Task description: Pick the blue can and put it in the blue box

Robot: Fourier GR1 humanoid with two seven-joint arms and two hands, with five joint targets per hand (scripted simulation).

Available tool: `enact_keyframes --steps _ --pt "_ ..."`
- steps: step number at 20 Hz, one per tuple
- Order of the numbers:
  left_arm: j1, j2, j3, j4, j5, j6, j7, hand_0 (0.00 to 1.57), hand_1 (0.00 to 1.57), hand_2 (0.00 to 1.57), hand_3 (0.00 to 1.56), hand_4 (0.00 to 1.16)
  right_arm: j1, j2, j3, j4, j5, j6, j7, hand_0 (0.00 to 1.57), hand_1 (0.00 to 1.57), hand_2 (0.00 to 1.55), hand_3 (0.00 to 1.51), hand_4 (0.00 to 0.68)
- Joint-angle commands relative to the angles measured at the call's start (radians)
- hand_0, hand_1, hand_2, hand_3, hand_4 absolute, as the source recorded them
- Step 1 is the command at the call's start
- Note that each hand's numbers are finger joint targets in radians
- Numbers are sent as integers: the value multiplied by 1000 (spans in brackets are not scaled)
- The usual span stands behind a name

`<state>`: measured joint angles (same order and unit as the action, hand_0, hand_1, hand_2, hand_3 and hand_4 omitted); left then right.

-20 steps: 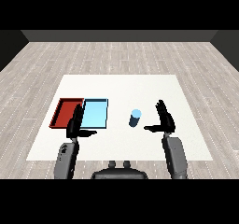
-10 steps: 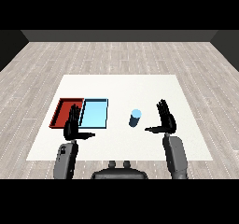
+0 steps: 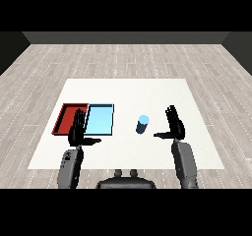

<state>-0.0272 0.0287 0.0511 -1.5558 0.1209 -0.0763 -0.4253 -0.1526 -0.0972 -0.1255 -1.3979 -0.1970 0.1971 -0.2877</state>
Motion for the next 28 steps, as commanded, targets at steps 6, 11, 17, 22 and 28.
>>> enact_keyframes --steps 6,11,17,22,28 --pt "41 -3 -13 -42 22 -12 14 0 0 0 0 0 -31 -11 -19 114 -40 36 4 0 0 0 0 0" --pt "43 -19 -31 -52 5 10 12 0 0 0 0 0 -102 22 -8 190 -15 -40 15 0 0 0 0 0" --pt "-65 -7 15 -16 49 20 61 0 0 0 0 0 -98 71 31 227 -3 -61 4 0 0 0 0 0" --pt "27 15 17 -60 51 -16 26 0 0 0 0 0 -162 79 27 418 25 -48 -120 0 0 0 0 0" --pt "31 29 42 -37 69 -37 2 0 0 0 0 0 -80 85 54 299 -14 -42 -32 0 0 0 0 0"
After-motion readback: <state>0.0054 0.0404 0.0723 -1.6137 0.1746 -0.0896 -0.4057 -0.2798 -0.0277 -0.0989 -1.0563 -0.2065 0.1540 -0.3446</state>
